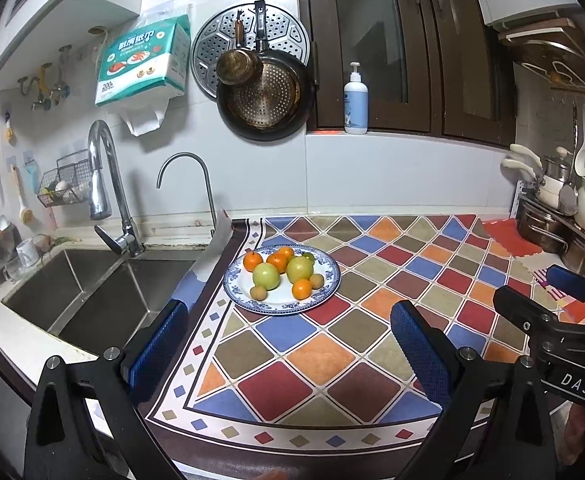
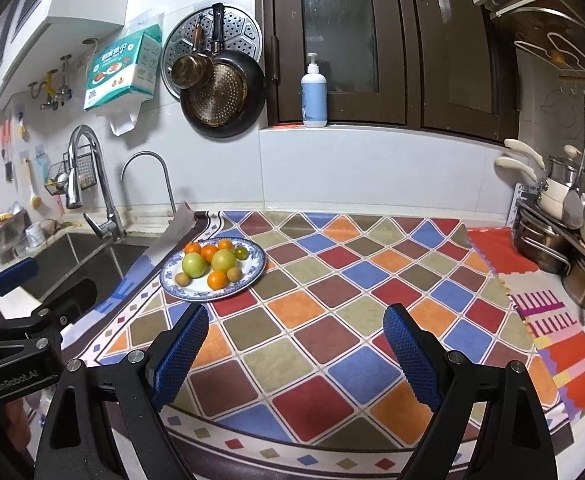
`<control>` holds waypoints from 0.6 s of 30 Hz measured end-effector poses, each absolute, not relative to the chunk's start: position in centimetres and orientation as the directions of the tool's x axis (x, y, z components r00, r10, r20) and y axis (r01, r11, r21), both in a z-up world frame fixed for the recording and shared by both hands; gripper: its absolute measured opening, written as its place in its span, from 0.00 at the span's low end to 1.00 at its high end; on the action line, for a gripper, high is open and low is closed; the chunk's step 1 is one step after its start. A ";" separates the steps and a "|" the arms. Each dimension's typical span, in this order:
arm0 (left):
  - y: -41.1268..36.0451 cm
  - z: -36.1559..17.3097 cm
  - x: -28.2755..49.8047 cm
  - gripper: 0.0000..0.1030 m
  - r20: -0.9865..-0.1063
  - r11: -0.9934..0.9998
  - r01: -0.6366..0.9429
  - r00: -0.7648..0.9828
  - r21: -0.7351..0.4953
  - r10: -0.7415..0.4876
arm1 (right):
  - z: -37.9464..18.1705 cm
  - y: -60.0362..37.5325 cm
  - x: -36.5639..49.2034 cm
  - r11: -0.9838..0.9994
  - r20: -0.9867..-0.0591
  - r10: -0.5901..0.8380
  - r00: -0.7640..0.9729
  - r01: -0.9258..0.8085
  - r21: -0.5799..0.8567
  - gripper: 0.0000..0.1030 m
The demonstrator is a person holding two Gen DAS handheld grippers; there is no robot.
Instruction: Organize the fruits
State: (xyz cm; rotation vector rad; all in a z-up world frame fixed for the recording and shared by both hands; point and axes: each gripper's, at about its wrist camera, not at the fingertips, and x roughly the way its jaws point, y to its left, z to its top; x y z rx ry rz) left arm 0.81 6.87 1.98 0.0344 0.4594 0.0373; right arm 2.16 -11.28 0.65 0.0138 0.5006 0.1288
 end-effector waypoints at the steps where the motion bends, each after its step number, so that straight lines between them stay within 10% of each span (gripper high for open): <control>1: 6.8 2.0 0.7 1.00 -0.442 0.999 -0.027 0.896 0.041 0.042 | 0.7 -11.3 2.0 0.992 -0.477 0.128 0.870 -0.121 0.045 0.87; 18: 6.0 2.7 -0.7 1.00 -0.430 0.998 -0.025 0.902 0.051 0.044 | 1.3 -12.2 0.7 0.991 -0.457 0.135 0.879 -0.126 0.050 0.87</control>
